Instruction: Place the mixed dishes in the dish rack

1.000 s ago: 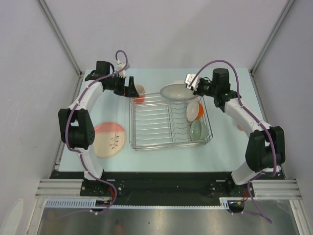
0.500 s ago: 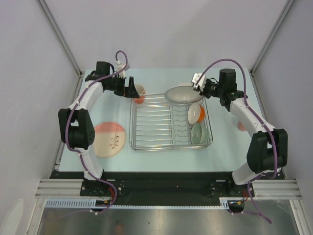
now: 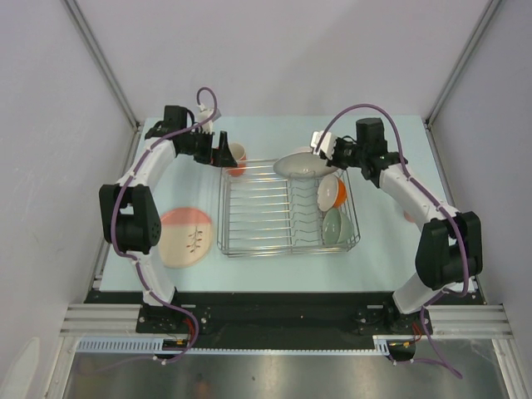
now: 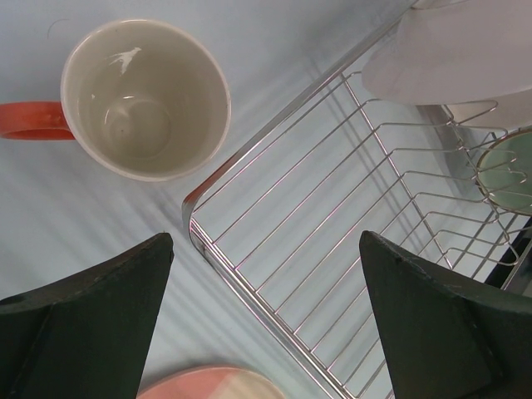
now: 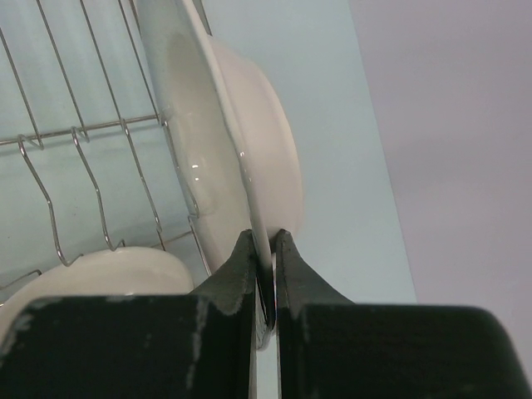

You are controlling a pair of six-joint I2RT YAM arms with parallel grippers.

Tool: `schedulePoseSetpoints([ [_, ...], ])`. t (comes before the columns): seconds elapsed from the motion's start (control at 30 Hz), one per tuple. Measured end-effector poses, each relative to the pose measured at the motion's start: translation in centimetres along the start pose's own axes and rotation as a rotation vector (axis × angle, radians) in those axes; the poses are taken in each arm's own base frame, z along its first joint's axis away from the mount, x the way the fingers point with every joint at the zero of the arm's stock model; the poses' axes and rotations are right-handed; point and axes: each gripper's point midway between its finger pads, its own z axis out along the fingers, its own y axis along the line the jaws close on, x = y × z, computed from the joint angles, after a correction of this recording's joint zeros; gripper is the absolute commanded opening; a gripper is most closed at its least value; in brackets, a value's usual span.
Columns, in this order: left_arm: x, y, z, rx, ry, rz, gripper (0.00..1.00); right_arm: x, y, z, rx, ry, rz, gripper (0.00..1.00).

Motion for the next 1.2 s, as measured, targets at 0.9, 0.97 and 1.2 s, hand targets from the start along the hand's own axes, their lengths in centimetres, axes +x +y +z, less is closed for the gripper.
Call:
schedulePoseSetpoints([
  [0.9, -0.5, -0.6, -0.8, 0.003, -0.020, 0.015, 1.00, 0.7, 2.4, -3.8, 0.017, 0.063, 0.251, 1.00],
  [0.97, -0.6, -0.7, -0.8, 0.004, -0.020, 0.015, 1.00, -0.7, 0.8, -5.9, 0.084, 0.033, 0.242, 1.00],
  [1.2, -0.7, -1.2, -0.7, 0.023, -0.021, 0.018, 1.00, -5.1, -3.0, -12.2, 0.298, -0.073, 0.211, 1.00],
])
